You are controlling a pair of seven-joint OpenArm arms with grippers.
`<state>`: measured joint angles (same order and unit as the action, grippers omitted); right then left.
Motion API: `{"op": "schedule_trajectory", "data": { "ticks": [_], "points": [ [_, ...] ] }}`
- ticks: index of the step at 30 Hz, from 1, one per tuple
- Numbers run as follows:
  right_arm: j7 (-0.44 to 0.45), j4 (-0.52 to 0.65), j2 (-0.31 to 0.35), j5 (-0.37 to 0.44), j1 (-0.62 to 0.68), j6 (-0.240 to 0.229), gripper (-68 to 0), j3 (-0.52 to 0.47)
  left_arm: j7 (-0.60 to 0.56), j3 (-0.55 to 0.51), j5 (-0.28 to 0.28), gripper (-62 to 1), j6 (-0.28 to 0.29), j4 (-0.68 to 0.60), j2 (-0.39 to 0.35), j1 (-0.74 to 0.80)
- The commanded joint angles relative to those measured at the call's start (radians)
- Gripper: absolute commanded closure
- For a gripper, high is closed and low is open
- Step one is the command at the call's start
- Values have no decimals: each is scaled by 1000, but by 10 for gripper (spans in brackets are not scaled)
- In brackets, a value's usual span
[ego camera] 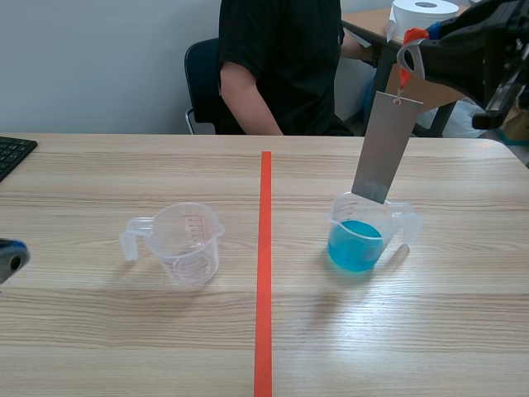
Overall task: Do the redox reaction experiment.
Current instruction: 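Move the plate over the blue solution, then point at the plate with the left hand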
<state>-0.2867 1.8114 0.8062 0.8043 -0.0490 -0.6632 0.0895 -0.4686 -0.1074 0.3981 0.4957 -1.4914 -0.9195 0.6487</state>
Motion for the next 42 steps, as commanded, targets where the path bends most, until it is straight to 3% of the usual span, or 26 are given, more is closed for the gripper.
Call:
{"op": "schedule_trajectory", "data": {
  "ticks": [1,7,11,20,27,34,42],
  "points": [
    [20,11,11,11,-12,3,-13,-5,10,59,10,-49,6,-21,-25,-74],
    [20,11,11,11,-12,3,-13,-5,77,311,9,-49,5,-22,-33,-375],
    [23,11,11,11,-12,3,-13,-5,137,493,5,-49,-21,-21,9,-555],
    [23,11,11,11,-12,3,-13,-5,272,837,2,-49,-166,-9,129,-875],
    [23,11,11,11,-12,3,-13,-5,306,990,2,-49,-222,152,268,-1065],
    [23,11,11,11,-12,3,-13,-5,277,1091,3,-49,-221,358,403,-1196],
    [23,11,11,11,-12,3,-13,-5,275,1146,11,-49,-222,476,527,-1268]
  ]
}}
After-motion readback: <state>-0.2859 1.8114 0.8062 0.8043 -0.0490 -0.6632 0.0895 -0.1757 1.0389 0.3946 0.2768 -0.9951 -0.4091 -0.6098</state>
